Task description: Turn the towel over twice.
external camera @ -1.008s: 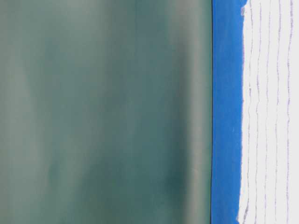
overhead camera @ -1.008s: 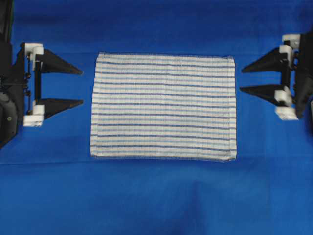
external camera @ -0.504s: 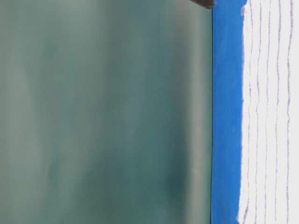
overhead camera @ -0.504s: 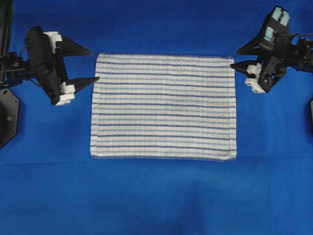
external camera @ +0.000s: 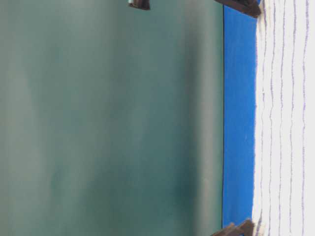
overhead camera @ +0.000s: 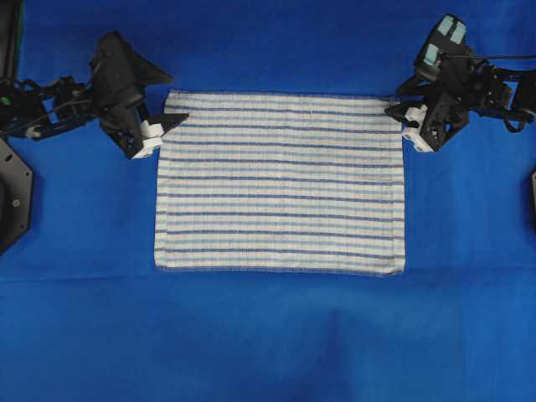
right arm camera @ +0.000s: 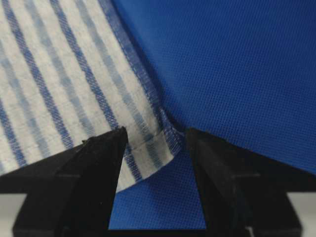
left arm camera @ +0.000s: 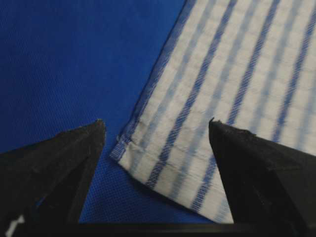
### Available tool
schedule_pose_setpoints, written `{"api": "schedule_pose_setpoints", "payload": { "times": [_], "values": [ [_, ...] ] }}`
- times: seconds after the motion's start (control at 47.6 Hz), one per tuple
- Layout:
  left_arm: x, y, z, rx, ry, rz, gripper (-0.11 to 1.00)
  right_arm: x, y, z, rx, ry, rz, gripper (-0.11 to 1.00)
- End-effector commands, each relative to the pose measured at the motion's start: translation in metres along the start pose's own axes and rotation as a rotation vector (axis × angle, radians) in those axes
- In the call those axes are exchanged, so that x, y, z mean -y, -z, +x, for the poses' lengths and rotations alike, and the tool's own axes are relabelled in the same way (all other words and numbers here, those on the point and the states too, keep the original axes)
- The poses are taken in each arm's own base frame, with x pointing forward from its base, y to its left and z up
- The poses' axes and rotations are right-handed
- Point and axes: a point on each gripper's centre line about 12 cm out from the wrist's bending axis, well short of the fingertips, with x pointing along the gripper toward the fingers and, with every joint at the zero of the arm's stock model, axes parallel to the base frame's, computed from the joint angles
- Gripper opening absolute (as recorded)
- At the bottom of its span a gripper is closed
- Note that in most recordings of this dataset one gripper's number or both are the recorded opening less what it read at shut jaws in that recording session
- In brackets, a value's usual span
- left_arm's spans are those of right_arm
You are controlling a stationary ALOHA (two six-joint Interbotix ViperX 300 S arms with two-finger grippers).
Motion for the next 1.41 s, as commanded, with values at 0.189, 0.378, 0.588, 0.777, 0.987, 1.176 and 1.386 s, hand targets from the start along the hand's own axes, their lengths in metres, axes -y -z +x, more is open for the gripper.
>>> {"api": "schedule_pose_setpoints", "payload": {
  "times": [0.189, 0.378, 0.588, 0.777, 0.987, 1.176, 1.386],
  "values": [
    [-0.013, 0.013, 0.017, -0.069, -0.034, -0.046, 0.68, 0.001, -0.005, 0.007, 0.006, 0.001, -0.007, 0.53],
    [-0.012, 0.022, 0.020, -0.124, -0.026, -0.046, 0.29, 0.002, 0.000, 0.013, -0.019, 0.001, -0.009, 0.17],
    [-0.012, 0.024, 0.019, -0.144, -0.024, -0.039, 0.04, 0.002, -0.001, 0.013, -0.018, 0.002, -0.009, 0.08],
    [-0.013, 0.014, 0.013, -0.139, -0.025, -0.047, 0.04, 0.005, -0.012, 0.004, 0.021, 0.012, 0.002, 0.08],
    [-0.018, -0.024, -0.004, -0.042, -0.037, -0.029, 0.04, 0.022, -0.036, -0.021, 0.096, 0.064, 0.023, 0.08],
    [-0.036, -0.061, -0.022, 0.076, -0.090, -0.044, 0.04, 0.034, -0.063, -0.044, 0.163, 0.112, -0.012, 0.08],
    [-0.058, -0.097, -0.042, 0.197, -0.160, -0.056, 0.04, 0.050, -0.099, -0.074, 0.226, 0.183, -0.054, 0.08]
  ]
}}
